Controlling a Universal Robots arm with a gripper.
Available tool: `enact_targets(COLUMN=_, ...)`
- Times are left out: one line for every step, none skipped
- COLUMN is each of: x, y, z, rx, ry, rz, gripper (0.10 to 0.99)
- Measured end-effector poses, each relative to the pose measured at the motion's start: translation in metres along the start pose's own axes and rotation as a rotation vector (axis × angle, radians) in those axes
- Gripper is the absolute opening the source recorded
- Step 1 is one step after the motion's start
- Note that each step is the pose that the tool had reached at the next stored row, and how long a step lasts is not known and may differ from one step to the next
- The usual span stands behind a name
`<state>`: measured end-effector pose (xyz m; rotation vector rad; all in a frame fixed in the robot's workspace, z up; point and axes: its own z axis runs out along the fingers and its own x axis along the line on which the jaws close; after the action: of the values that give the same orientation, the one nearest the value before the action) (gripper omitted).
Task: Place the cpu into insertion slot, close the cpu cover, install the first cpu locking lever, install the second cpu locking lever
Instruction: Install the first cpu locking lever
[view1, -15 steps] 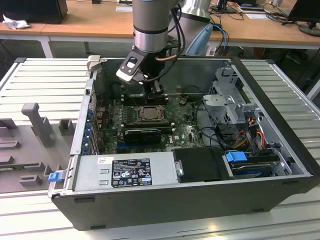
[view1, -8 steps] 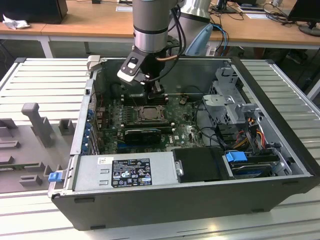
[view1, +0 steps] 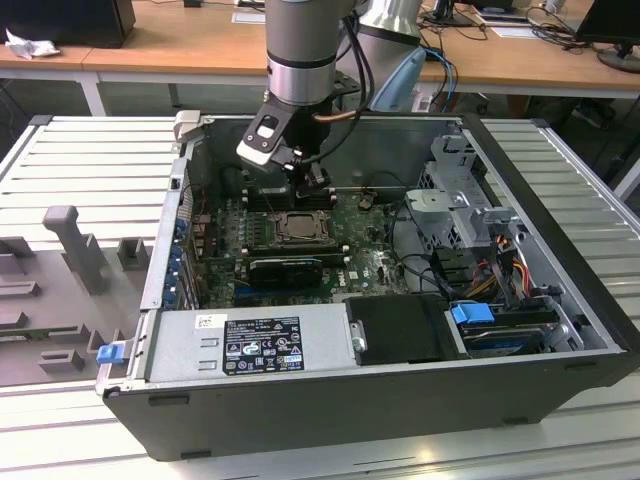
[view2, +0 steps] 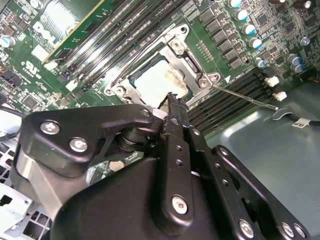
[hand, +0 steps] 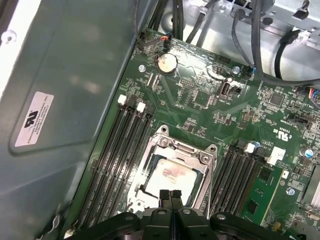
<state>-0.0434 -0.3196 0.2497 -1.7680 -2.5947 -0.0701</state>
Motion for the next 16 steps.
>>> enact_targets(x=0.0, y=0.0, z=0.0, rx=0.0, ry=0.0001, rz=-0.004, gripper=0.106)
enact_targets(x=0.0, y=0.0, z=0.0, rx=0.0, ry=0.0003, rz=-0.01, gripper=0.106)
enact_targets(x=0.0, y=0.0, z=0.0, rx=0.0, ry=0.0006, rz=-0.015, gripper=0.106)
enact_targets(x=0.0, y=0.0, z=0.0, rx=0.001, ry=0.0006, rz=-0.018, gripper=0.106)
enact_targets(x=0.0, y=0.0, z=0.0, rx=0.001, ry=0.0008, rz=-0.022, gripper=0.106)
enact_targets(x=0.0, y=0.0, z=0.0, rx=0.001, ry=0.001, rz=-0.027, gripper=0.106)
enact_targets(x=0.0, y=0.0, z=0.0, rx=0.001, ry=0.0011, rz=-0.03, gripper=0.106)
enact_targets(x=0.0, y=0.0, z=0.0, rx=0.001, ry=0.0012, rz=-0.035, gripper=0.106)
enact_targets(x=0.0, y=0.0, z=0.0, rx=0.001, ry=0.0014, rz=-0.039, gripper=0.106)
enact_targets(x=0.0, y=0.0, z=0.0, rx=0.001, ry=0.0016, rz=-0.044, gripper=0.106)
enact_targets(x=0.0, y=0.0, z=0.0, rx=0.001, ry=0.0017, rz=-0.047, gripper=0.106)
enact_targets(x=0.0, y=0.0, z=0.0, rx=0.001, ry=0.0018, rz=-0.05, gripper=0.106)
enact_targets(x=0.0, y=0.0, z=0.0, rx=0.002, ry=0.002, rz=-0.055, gripper=0.106)
enact_targets(x=0.0, y=0.0, z=0.0, rx=0.002, ry=0.0022, rz=-0.06, gripper=0.106)
enact_targets(x=0.0, y=0.0, z=0.0, rx=0.002, ry=0.0025, rz=-0.07, gripper=0.106)
enact_targets(x=0.0, y=0.0, z=0.0, rx=0.002, ry=0.0027, rz=-0.076, gripper=0.106)
